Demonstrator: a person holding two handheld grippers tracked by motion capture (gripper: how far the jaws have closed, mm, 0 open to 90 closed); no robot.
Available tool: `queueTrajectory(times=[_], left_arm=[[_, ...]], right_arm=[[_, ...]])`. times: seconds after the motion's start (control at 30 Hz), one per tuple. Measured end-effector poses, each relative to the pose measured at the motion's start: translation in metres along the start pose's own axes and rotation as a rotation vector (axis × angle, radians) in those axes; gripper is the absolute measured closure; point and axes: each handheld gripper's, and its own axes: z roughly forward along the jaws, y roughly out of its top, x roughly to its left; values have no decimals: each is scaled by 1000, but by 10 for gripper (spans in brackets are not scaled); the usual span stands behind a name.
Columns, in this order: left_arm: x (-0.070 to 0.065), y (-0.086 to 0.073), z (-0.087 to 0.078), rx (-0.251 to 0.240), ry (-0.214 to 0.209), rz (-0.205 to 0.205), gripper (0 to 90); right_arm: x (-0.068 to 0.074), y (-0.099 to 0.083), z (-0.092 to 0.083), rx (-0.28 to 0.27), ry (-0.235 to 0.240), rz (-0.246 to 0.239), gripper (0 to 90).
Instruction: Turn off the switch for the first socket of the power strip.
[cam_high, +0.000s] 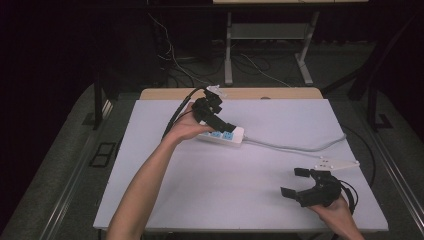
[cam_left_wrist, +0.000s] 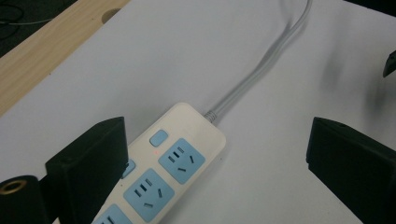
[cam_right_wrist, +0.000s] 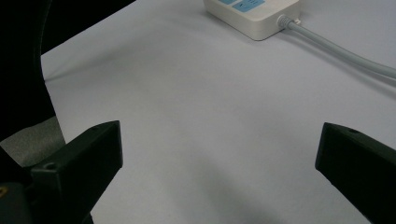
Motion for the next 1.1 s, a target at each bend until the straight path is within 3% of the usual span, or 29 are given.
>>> queueTrajectory(times=[0.37, 0.63, 1.1], left_arm=[[21, -4, 12, -13, 1, -28, 206], [37, -10, 18, -31, 19, -80, 384], [44, -15, 41, -18, 34, -116, 624]], right_arm=[[0, 0, 0, 1, 4, 1, 4], [0, 0, 1, 5, 5, 1, 4], [0, 0, 3, 15, 11, -1, 4]])
